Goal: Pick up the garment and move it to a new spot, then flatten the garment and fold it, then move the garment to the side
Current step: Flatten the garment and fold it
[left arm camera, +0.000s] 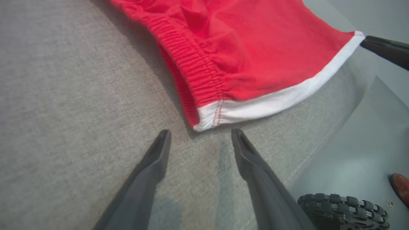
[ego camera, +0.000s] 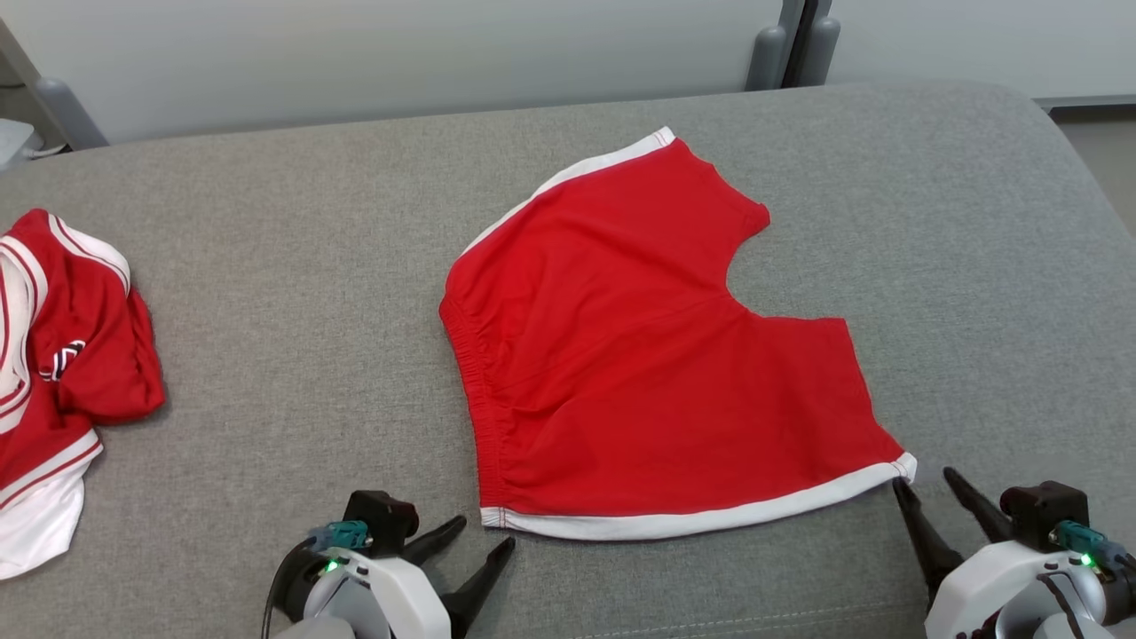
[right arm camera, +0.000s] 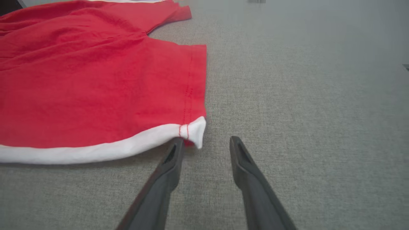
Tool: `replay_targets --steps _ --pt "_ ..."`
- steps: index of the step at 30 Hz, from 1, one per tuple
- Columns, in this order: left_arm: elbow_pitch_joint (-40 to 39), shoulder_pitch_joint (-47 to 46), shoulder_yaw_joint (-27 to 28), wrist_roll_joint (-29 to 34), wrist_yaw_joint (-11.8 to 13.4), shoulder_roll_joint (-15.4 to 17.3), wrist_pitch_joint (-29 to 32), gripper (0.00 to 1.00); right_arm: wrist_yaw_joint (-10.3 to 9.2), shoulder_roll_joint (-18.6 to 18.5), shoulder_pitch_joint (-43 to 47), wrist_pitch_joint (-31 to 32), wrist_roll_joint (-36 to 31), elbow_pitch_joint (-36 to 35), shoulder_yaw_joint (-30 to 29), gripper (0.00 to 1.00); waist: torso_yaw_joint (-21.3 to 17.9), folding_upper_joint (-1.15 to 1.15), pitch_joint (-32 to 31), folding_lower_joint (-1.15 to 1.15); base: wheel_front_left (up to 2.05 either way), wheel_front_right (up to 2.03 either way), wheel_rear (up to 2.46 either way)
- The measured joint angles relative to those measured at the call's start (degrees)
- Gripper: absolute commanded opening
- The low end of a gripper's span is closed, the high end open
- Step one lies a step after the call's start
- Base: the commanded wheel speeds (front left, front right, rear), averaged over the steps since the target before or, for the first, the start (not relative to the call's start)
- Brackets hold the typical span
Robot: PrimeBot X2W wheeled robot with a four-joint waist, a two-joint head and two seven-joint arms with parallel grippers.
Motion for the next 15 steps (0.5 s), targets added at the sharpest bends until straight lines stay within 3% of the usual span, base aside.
replay_targets --steps 6,11,15 --pt "0.4 2.1 1.6 -3.5 0.8 0.6 0.8 1.00 0.00 0.7 0.3 0.0 -1.1 -3.1 -2.7 1.00 -0.5 0.00 -1.6 0.00 0.00 0.00 0.00" --pt "-4.0 4.3 9.0 -2.8 8.5 2.8 -1.6 1.00 -0.01 1.3 1.7 0.0 -2.7 -7.9 -7.9 1.00 -0.3 0.00 -3.2 0.00 0.00 0.00 0.00" --pt "-14.9 8.6 25.4 3.7 15.7 2.5 -1.6 1.00 0.00 3.5 3.0 0.0 -4.3 -11.8 -9.8 1.00 0.3 0.00 -4.8 0.00 0.00 0.00 0.00"
